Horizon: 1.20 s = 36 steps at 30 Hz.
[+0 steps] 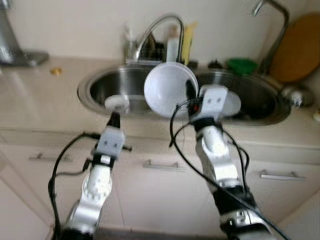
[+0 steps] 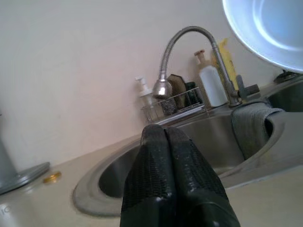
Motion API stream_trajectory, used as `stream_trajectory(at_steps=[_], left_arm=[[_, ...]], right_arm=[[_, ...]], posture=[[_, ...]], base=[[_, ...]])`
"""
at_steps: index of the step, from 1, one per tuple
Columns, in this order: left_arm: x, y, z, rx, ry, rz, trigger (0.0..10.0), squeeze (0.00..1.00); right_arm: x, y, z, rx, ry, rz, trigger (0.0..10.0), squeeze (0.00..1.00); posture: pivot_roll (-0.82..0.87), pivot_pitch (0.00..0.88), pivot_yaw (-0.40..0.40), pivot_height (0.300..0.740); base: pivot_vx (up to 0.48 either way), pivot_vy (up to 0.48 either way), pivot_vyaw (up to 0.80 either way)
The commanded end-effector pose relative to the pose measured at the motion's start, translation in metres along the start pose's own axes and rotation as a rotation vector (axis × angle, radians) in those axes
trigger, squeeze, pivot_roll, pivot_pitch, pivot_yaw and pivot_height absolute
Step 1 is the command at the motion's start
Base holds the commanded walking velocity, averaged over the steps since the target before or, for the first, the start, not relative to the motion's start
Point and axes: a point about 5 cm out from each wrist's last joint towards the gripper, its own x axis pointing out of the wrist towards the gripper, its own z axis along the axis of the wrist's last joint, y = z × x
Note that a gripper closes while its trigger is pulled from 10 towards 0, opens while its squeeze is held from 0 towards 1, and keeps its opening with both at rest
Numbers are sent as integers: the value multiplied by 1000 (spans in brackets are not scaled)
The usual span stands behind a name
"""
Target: Kitchen organization
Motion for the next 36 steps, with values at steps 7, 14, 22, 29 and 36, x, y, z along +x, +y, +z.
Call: stream_trajectory(at_steps=[7, 14, 22, 29, 36], left_arm=[[2, -8, 5, -5, -18, -25, 10000, 0], [2, -8, 5, -6, -10, -27, 10000, 0], [2, -10, 5, -12, -14, -36, 10000, 0], [2, -12, 4, -11, -12, -45, 10000, 0], [3, -12, 4, -5, -9, -45, 10000, 0]], right_arm=[[4, -10, 7, -25, -34, -33, 0, 0], [9, -20, 2, -34, 7, -82, 0, 0], [17, -51, -10, -106, 118, -197, 353, 0], [25, -75, -24, -241, 269, -249, 4471, 0], [27, -97, -34, -476, 428, -261, 10000, 0]], posture=[[-28, 0, -26, 740], [-24, 0, -26, 740], [-23, 0, -26, 740], [-20, 0, -24, 740], [-8, 0, -27, 740]], base=[[329, 0, 0], [221, 0, 0], [0, 0, 0], [0, 0, 0], [0, 0, 0]])
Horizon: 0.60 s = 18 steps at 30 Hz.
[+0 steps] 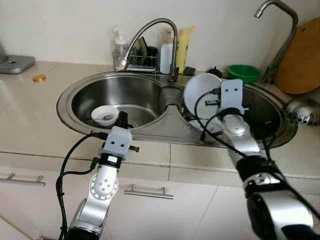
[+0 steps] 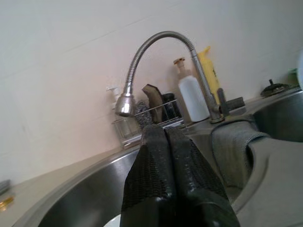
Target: Kitchen organization
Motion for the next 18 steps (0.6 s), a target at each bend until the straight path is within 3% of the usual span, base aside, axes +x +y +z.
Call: stream_trajectory(at_steps=[1, 5, 10, 15, 16, 18], left_arm=[[1, -2, -1, 15, 5, -16, 10000, 0], [-1, -1, -2, 18, 9, -16, 10000, 0], [0, -1, -2, 19, 12, -17, 10000, 0], [3, -3, -3, 14, 15, -9, 10000, 0], [3, -4, -3, 13, 15, -9, 10000, 0], [4, -5, -3, 13, 14, -9, 10000, 0]], right_arm=[[5, -2, 8, -71, -7, -2, 10000, 0], [10, -5, 0, -213, 79, 107, 10000, 0], [11, -5, -2, -355, 106, 248, 10000, 0], [12, -8, -4, -419, 162, 349, 10000, 0], [11, -6, -7, -428, 177, 383, 10000, 145], [10, -5, -8, -435, 186, 408, 10000, 145]], posture=[[-8, 0, -27, 740], [-6, 0, -26, 740], [-15, 0, -33, 740], [-19, 0, -42, 740], [-19, 0, -44, 740], [-18, 0, -44, 740]], base=[[0, 0, 0], [0, 0, 0], [0, 0, 0], [0, 0, 0], [0, 0, 0], [0, 0, 0]])
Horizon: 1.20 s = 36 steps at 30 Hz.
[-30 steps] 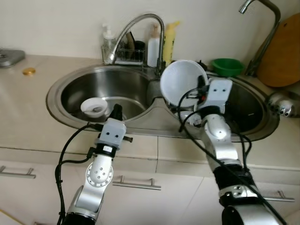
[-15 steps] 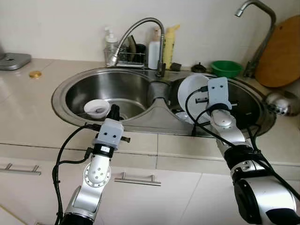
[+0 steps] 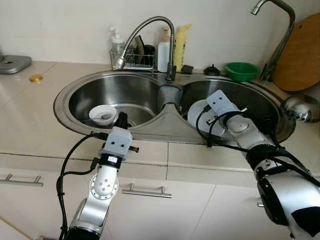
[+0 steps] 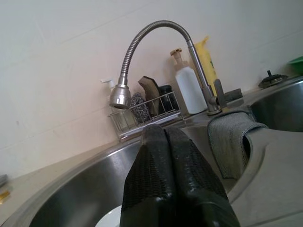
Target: Kitchen organization
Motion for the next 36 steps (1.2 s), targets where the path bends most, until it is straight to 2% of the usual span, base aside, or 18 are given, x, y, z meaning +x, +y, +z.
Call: stream_trajectory(at_steps=[1, 4, 5, 7, 8, 10, 12, 13, 14, 24, 29, 33, 36], left_arm=[[3, -4, 2, 4, -6, -7, 10000, 0], [1, -3, 1, 4, -4, -6, 10000, 0], [0, -2, 0, 6, 0, -5, 10000, 0], [-1, -1, -1, 9, 3, -4, 10000, 0], [-2, 0, -2, 14, 7, -1, 10000, 0], [-1, 1, -2, 16, 8, 0, 10000, 0], [0, 1, -2, 16, 7, 3, 10000, 0], [0, 0, -1, 15, 5, 3, 10000, 0], [1, -1, -1, 13, 4, 1, 10000, 0], [-1, -2, -2, 12, 9, -9, 10000, 0], [-2, -1, -2, 15, 10, -13, 10000, 0], [-2, -2, -2, 15, 12, -17, 10000, 0], [-2, -3, -2, 15, 14, -23, 10000, 0]], right_arm=[[0, 2, -5, -29, 44, 71, 10000, 137], [-1, 10, -12, -43, 73, 147, 10000, 118], [-2, 12, -14, -48, 83, 176, 10000, 43], [-2, 14, -16, -38, 80, 206, 10000, 8], [-3, 18, -19, -43, 87, 255, 10000, 16], [-4, 19, -21, -55, 92, 269, 10000, 16], [-4, 19, -22, -41, 99, 268, 10000, 114], [-4, 19, -23, -31, 99, 266, 10000, 776], [-4, 19, -23, -16, 98, 268, 10000, 1000], [-5, 14, -25, 65, 76, 208, 10000, 1000], [-4, 6, -20, 140, 25, 125, 10000, 1000], [-4, 5, -17, 179, 2, 134, 10000, 1000], [-4, 9, -15, 234, -15, 212, 10000, 1000]], posture=[[-12, 0, -46, 740], [-9, 0, -48, 740], [-6, 0, -50, 740], [-6, 0, -50, 740], [-5, 0, -53, 740], [-5, 0, -53, 740], [-6, 0, -53, 740], [-7, 0, -51, 740], [-7, 0, -50, 740], [-10, 0, -41, 740], [-10, 0, -38, 740], [-11, 0, -36, 740], [-12, 0, -35, 740]], base=[[0, 0, 0], [0, 0, 0], [0, 0, 0], [0, 0, 0], [0, 0, 0], [0, 0, 0], [0, 0, 0], [0, 0, 0], [0, 0, 0], [0, 0, 0], [0, 0, 0], [0, 0, 0], [0, 0, 0]])
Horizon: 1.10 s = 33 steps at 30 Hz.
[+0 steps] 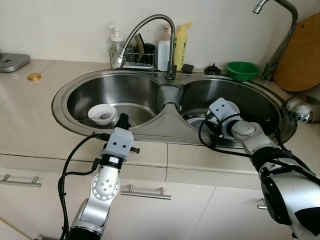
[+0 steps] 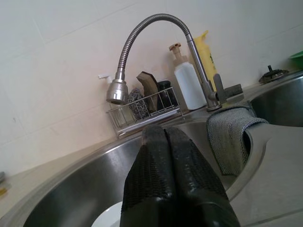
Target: Kitchen organization
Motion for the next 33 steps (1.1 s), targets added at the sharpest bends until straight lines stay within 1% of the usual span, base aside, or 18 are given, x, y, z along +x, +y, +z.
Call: stream_trajectory(at_steps=[1, 3, 5, 6, 10, 11, 12, 13, 16, 19, 21, 22, 23, 24, 25, 27, 29, 33], left_arm=[[-1, -2, -1, 10, 9, -18, 10000, 0], [-1, -2, -2, 11, 10, -21, 10000, 0], [-1, -2, -2, 11, 11, -21, 10000, 0], [-1, -2, -2, 13, 12, -20, 10000, 0], [-1, -2, -3, 14, 15, -20, 10000, 0], [-2, -2, -3, 14, 17, -21, 10000, 0], [-2, -2, -3, 14, 17, -21, 10000, 0], [-2, -3, -3, 14, 18, -22, 10000, 0], [-2, -3, -4, 13, 19, -23, 10000, 0], [-1, -2, -4, 13, 18, -22, 10000, 0], [-1, -2, -4, 11, 18, -22, 10000, 0], [-1, -3, -3, 6, 12, -22, 10000, 0], [-1, -3, -3, 4, 11, -22, 10000, 0], [-1, -3, -3, 4, 11, -22, 10000, 0], [-1, -3, -3, 4, 16, -20, 10000, 0], [-2, -3, -3, -1, 17, -17, 10000, 0], [-2, -1, -2, -9, 12, -15, 10000, 0], [-3, 0, 1, -18, -2, -21, 10000, 0]], right_arm=[[0, 0, 5, 28, -29, 24, 10000, 1000], [-3, 4, -6, -86, 22, 124, 10000, 1000], [-3, 4, -7, -103, 29, 134, 10000, 1000], [-6, 2, -10, -165, 41, 165, 10000, 1000], [-8, -2, -11, -192, 44, 189, 10000, 1000], [-10, -1, -13, -221, 43, 232, 10000, 729], [-10, -1, -13, -221, 43, 232, 10000, 729], [-12, -1, -15, -263, 52, 264, 10000, 0], [-13, -8, -15, -253, 52, 208, 10000, 0], [-13, -19, -5, -186, -1, 78, 10000, 0], [-13, -27, 2, -132, -35, -33, 10000, 0], [-13, -34, 9, -63, -89, -150, 10000, 0], [-14, -36, 13, -28, -121, -195, 10000, 0], [-14, -36, 13, -28, -121, -195, 10000, 0], [-15, -38, 21, 58, -217, -275, 10000, 0], [-16, -34, 28, 125, -318, -325, 10000, 0], [-16, -28, 33, 159, -396, -349, 10000, 0], [-19, -6, 36, 143, -522, -428, 10000, 0]], posture=[[-12, 0, -35, 740], [-11, 0, -36, 740], [-11, 0, -36, 740], [-11, 0, -36, 740], [-13, 0, -36, 740], [-15, 0, -35, 740], [-15, 0, -35, 740], [-15, 0, -35, 740], [-18, 0, -34, 740], [-21, 0, -31, 740], [-23, 0, -30, 740], [-22, 0, -30, 740], [-20, 0, -30, 740], [-20, 0, -30, 740], [-17, 0, -30, 740], [-13, 0, -29, 740], [-10, 0, -29, 740], [-4, 0, -33, 740]], base=[[0, 0, 0], [0, 0, 0], [0, 0, 0], [0, 0, 0], [0, 0, 0], [0, 0, 0], [0, 0, 0], [0, 0, 0], [0, 0, 0], [0, 0, 0], [0, 0, 0], [0, 0, 0], [0, 0, 0], [0, 0, 0], [0, 0, 0], [0, 0, 0], [0, 0, 0], [0, 0, 0]])
